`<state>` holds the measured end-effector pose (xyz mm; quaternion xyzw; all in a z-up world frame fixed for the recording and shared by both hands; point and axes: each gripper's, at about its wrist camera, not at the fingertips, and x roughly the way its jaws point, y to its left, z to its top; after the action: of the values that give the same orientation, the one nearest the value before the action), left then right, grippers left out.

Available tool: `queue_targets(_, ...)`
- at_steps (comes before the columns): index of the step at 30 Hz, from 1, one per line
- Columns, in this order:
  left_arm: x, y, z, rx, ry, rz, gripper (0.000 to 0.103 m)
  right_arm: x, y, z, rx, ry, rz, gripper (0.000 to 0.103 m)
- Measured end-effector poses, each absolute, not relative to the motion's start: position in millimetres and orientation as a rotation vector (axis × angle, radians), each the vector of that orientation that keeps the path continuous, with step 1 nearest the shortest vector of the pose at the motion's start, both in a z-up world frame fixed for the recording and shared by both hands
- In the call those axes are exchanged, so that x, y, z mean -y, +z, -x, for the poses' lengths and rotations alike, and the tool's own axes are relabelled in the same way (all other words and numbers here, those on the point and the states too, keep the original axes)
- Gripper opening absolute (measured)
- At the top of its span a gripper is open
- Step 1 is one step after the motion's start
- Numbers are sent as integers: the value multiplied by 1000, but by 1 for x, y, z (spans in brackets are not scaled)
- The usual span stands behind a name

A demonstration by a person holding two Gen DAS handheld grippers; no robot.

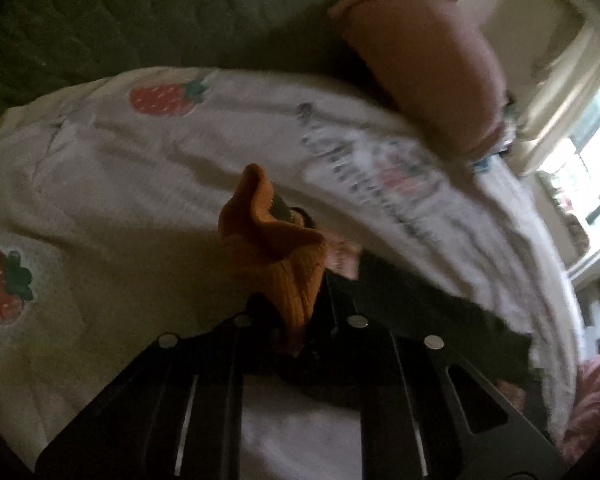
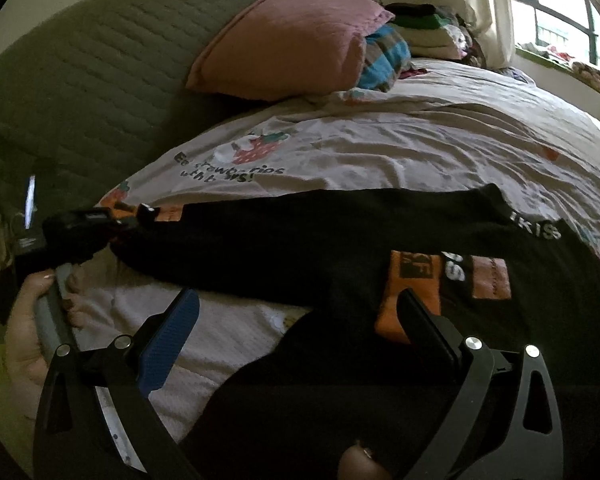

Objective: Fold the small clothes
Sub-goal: 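Lift the cuff with the left tool and carry it over the shirt body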

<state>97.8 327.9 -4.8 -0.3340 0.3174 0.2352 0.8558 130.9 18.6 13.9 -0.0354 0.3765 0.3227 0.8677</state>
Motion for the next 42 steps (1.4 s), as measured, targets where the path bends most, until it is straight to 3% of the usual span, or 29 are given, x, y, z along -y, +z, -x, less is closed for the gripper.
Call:
queue_targets(12, -249, 58, -98, -566, 281, 557, 5, 65, 33, -126, -759, 560, -43, 98)
queue_targets(27, -179, 73, -117, -620, 87, 571, 4, 188, 21, -129, -789, 346, -242, 98)
queue_targets(42, -80, 88, -158, -693, -100, 473, 3, 250, 30, -120, -745, 291, -339, 98)
